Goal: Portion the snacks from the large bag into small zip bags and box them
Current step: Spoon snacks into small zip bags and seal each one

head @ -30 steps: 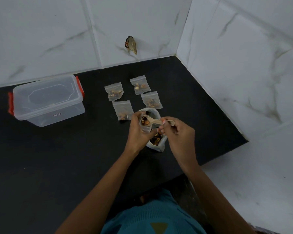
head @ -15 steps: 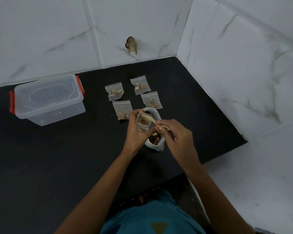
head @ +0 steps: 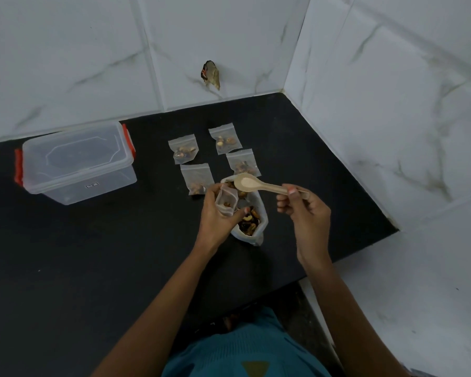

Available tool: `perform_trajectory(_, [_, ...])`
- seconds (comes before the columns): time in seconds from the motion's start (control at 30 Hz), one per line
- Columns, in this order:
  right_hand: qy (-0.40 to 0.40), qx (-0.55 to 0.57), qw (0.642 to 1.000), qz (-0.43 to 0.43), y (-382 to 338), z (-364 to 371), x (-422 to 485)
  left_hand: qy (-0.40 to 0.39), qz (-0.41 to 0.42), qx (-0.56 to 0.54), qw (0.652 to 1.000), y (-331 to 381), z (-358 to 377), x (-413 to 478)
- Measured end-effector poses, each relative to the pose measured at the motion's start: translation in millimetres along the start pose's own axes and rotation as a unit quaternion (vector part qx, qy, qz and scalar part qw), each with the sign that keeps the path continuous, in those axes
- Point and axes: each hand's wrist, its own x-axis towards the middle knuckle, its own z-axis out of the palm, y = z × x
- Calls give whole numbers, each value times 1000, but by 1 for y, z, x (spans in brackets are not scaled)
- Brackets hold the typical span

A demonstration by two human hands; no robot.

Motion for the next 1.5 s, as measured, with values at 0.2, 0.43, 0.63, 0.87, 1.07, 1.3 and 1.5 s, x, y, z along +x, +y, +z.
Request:
perform_trajectory(0.2, [34, -91, 995, 19, 32, 3, 13, 16, -35, -10, 999, -19, -7, 1])
perform_trajectory(0.43, [-21, -226, 973, -49, 57, 21, 20, 4, -66, -20, 998, -32, -10, 5])
perform_trajectory(0.63, [-62, -281, 954, -86, 71, 23, 25, -15, -71, -12, 997, -40, -9, 9])
perform_trajectory(0.87, [-36, -208, 977, -20, 73, 25, 26, -27, -87, -28, 995, -41, -9, 10])
perform_trajectory(1.07, [-24, -162, 985, 50, 70, 26, 31, -27, -94, -35, 995, -42, -9, 10])
perform_trajectory(1.3, [-2, -140, 988, 68, 75, 40, 32, -35, -93, -46, 994, -41, -12, 12])
perform_trajectory(1.5, [30, -123, 990, 62, 71, 33, 37, -40, -106, -28, 993, -38, -14, 13])
